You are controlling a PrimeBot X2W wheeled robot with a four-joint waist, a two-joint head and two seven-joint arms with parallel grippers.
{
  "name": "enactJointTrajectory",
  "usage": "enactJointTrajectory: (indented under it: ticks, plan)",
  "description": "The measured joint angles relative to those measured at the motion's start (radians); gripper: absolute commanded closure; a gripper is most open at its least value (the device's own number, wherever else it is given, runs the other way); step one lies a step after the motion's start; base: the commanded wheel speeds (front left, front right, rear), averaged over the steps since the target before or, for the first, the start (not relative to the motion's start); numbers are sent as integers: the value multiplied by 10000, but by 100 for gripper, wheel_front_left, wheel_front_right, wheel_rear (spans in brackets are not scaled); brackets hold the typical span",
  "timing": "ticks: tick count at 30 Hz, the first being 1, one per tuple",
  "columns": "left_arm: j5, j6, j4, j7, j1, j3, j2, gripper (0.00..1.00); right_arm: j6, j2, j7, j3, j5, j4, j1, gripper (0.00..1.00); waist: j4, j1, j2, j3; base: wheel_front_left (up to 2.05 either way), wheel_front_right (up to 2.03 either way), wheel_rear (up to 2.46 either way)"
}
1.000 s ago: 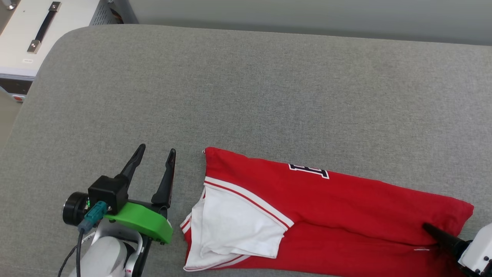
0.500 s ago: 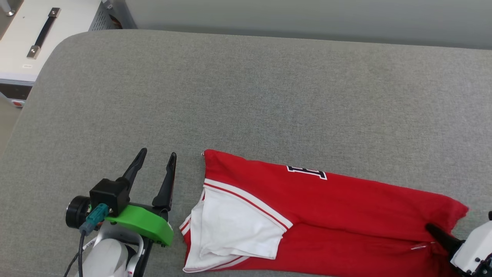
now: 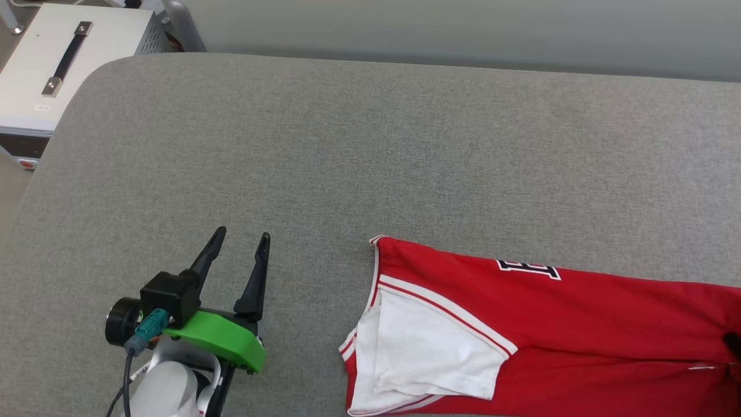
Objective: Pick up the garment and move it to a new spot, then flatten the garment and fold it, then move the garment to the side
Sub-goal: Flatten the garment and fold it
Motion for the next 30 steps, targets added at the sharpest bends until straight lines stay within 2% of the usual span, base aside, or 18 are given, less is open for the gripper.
enactJointTrajectory:
  ticks: [10, 16, 18, 25, 30]
  plan:
    - [163, -230, 194, 0, 151, 232, -355, 0, -6, -59, 171, 242, 31, -802, 195, 100, -12, 0, 0, -395, 0, 0, 0]
    - [230, -339, 351, 0, 398, 393, -476, 0, -8, 180, 901, 579, 286, -2046, 597, 100, 11, 0, 0, -819, 0, 0, 0]
    - [284, -418, 355, 0, 478, 464, -570, 0, -8, 334, 1440, 830, 301, -2748, 891, 100, 79, 0, 0, -1061, 0, 0, 0]
    - [314, -476, 370, 0, 756, 633, -629, 0, -8, 1285, 2635, 1406, 347, -3891, 1173, 100, 316, 0, 0, -1410, 0, 0, 0]
    - [322, -520, 372, 0, 886, 788, -623, 0, -8, 2600, 3415, 1847, 263, -4437, 1234, 100, 513, 0, 0, -1637, 0, 0, 0]
